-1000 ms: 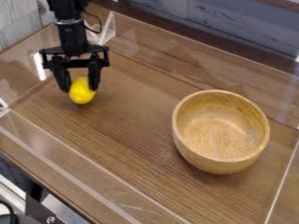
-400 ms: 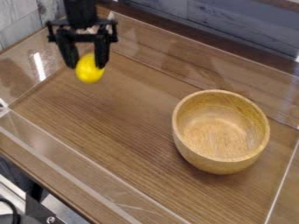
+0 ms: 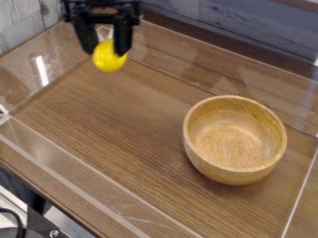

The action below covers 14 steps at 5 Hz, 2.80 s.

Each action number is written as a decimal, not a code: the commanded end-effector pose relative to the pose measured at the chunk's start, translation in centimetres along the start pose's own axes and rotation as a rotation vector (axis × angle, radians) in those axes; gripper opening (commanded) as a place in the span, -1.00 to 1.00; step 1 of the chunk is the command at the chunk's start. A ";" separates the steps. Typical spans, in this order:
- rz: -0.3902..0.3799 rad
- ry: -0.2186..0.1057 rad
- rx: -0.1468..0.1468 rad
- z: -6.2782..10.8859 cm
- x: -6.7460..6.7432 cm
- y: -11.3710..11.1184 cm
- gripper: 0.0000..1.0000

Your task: Put the lemon in the brown bowl

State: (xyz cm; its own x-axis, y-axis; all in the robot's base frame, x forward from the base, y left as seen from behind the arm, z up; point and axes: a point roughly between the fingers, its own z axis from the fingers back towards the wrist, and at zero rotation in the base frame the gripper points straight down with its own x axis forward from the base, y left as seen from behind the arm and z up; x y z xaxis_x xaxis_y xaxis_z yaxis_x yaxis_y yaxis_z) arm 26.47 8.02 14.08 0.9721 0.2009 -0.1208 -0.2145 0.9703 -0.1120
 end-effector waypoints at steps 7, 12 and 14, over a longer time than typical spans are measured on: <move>-0.291 -0.029 0.015 1.2 -5.9 -11.3 -1.00; -0.301 -0.043 0.007 0.8 -6.4 -12.9 -1.00; -0.306 -0.059 -0.003 0.9 -6.0 -13.6 -1.00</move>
State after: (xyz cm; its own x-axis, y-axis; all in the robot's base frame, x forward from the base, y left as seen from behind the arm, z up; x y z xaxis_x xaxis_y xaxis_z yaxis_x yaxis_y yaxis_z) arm 23.08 -6.08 15.57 0.9916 -0.0877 -0.0950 0.0749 0.9886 -0.1305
